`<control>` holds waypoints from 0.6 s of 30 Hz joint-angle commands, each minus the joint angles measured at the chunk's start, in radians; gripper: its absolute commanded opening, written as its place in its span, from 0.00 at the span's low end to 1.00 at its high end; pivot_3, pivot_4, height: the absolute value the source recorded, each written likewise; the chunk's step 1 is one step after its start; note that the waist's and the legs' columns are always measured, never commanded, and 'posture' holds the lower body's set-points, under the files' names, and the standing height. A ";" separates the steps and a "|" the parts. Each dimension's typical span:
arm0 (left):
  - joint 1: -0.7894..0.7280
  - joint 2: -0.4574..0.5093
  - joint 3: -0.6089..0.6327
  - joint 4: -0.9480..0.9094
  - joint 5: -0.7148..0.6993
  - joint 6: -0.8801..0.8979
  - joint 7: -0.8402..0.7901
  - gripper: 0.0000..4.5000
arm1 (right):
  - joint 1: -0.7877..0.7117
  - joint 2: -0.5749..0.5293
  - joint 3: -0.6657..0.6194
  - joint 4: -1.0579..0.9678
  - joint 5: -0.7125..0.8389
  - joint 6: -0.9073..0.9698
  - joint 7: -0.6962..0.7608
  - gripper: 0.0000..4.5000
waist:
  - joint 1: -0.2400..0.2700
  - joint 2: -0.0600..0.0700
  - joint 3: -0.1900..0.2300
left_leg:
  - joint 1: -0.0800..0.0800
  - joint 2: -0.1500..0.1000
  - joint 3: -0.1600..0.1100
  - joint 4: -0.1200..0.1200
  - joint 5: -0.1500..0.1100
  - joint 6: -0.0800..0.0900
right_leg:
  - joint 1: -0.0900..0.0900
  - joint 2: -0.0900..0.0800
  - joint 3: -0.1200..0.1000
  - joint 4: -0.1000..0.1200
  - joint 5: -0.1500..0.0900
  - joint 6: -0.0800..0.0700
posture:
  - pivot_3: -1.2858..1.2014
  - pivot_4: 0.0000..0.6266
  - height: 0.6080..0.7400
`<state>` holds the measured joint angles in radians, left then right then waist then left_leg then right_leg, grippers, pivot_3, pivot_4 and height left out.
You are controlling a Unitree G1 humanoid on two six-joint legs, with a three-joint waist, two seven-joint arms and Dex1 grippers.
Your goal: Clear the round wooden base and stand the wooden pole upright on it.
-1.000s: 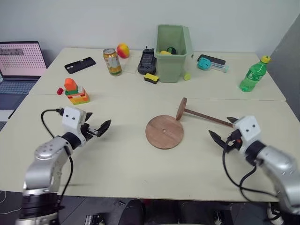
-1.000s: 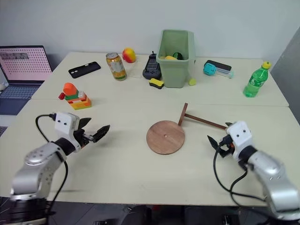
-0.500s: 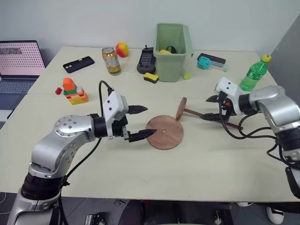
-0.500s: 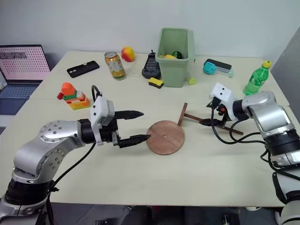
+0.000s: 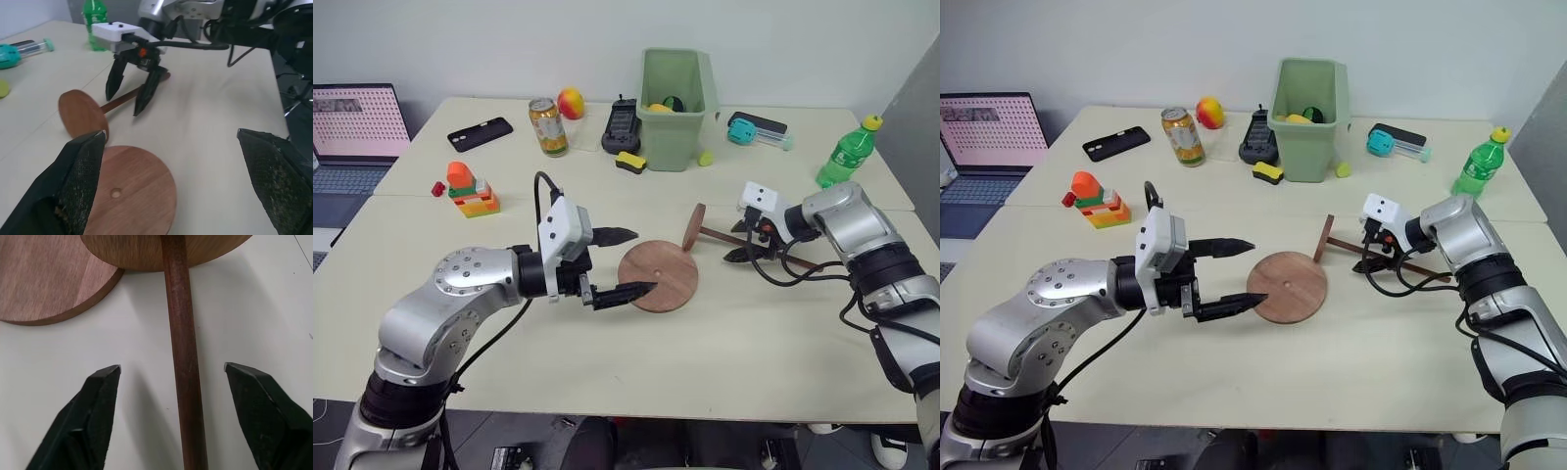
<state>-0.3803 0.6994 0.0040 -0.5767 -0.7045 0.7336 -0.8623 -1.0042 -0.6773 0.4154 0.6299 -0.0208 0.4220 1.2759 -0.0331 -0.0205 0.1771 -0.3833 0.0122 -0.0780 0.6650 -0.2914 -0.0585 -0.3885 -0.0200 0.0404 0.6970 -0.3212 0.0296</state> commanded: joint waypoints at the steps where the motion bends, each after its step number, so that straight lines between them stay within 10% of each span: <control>1: -0.029 -0.009 -0.003 -0.041 -0.026 0.001 0.011 1.00 | -0.044 0.017 -0.021 0.020 -0.022 -0.020 0.010 0.58 | 0.000 0.000 0.000 | 0.000 0.000 0.000 0.000 0.000 0.000 | 0.000 0.000 0.000 0.000 0.000 0.000 | 0.52 0.24 1.00; 11: -0.047 -0.012 -0.033 -0.020 -0.004 -0.013 0.005 1.00 | -0.129 0.095 -0.006 0.112 -0.079 -0.065 0.037 0.06 | -0.001 0.000 0.000 | 0.000 0.000 0.000 0.000 0.001 -0.002 | 0.000 0.000 0.000 0.000 0.000 0.000 | 0.52 0.24 1.00; 18: -0.038 -0.002 -0.019 -0.010 -0.003 -0.014 0.003 1.00 | -0.168 0.120 -0.030 0.182 -0.096 -0.092 0.013 0.05 | -0.002 0.000 0.000 | 0.001 0.000 0.000 0.000 0.001 -0.002 | 0.000 0.000 0.000 0.000 0.000 0.000 | 0.52 0.24 1.00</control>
<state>-0.4123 0.6919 -0.0345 -0.5838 -0.7025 0.7340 -0.8598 -1.1347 -0.5640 0.4127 0.7913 -0.1053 0.3456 1.3014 -0.0348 -0.0203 0.1771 -0.3827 0.0123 -0.0778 0.6649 -0.2904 -0.0603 -0.3886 -0.0197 0.0401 0.6974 -0.3212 0.0296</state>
